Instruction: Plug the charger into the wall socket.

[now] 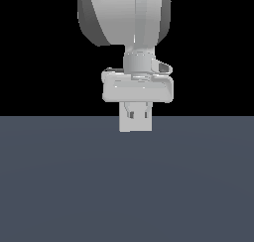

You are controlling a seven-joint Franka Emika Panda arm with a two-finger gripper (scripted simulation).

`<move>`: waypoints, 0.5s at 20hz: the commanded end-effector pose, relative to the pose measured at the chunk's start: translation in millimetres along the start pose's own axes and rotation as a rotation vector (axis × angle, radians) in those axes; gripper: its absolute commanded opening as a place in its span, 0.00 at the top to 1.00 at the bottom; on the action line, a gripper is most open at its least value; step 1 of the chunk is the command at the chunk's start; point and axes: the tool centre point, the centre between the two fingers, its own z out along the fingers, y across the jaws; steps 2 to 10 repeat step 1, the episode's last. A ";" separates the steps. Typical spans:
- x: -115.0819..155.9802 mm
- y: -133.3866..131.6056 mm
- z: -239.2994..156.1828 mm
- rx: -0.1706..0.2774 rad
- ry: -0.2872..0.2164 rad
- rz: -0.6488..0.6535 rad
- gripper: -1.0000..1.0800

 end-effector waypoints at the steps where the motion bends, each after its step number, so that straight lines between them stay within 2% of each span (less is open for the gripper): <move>1: 1.7 0.0 -0.1 0.000 0.000 0.000 1.00; 10: 1.7 0.0 -0.1 0.000 0.000 0.000 1.00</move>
